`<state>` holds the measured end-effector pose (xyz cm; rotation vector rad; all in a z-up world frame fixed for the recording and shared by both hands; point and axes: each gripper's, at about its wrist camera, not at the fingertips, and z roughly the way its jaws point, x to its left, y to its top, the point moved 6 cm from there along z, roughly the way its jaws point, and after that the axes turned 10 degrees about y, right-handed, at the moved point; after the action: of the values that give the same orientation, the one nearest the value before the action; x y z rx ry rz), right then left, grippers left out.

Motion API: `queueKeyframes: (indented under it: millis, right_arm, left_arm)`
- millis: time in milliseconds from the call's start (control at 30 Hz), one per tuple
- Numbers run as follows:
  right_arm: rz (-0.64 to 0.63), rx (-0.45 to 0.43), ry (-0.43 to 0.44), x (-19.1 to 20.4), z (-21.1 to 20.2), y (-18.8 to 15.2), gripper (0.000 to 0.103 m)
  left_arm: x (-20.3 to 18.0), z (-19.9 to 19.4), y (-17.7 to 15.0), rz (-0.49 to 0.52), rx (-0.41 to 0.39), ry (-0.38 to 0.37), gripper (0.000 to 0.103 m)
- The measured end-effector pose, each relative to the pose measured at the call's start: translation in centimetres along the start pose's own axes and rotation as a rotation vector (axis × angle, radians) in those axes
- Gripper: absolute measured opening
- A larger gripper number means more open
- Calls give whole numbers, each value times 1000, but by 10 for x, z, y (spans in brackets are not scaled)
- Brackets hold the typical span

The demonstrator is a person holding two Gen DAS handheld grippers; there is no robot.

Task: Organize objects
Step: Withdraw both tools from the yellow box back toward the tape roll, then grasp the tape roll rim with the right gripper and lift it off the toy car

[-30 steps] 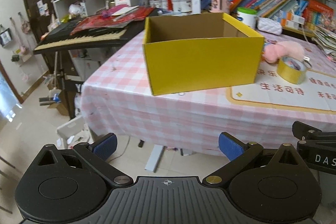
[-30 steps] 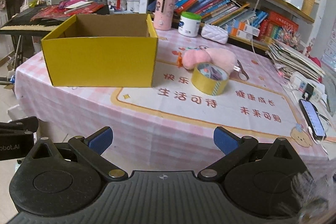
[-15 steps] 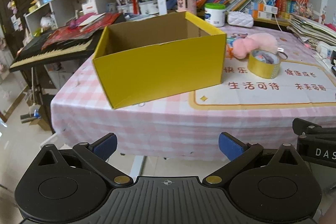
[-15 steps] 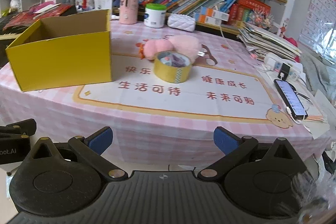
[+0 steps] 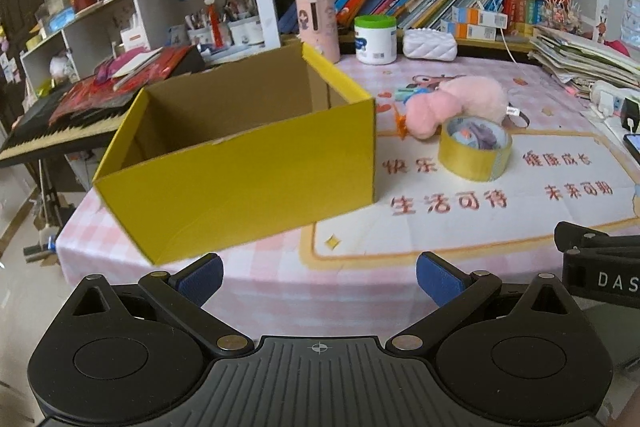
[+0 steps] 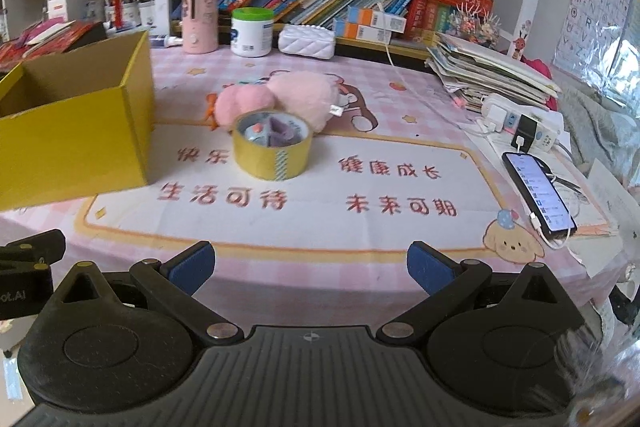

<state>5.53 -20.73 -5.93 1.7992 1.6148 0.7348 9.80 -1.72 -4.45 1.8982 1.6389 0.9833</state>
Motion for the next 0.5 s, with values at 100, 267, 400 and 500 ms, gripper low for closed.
queueKeyframes:
  millis: [100,267,400,500]
  right_arm:
    - [2,-4,8,-11,10,12,103]
    - [-19,-13,28,-27,28,33,103]
    - [-36,-12,45,-40,42,48,103]
    - [-48,-6,63,-49,53,56,103]
  left_arm:
    - [-9,7,11,-10,1,0,103]
    - [-25,18,27,-36,1,5,103]
    - [-39,25,36,-50,7,9,103]
    - [-47,29,41,-63,15,12,103]
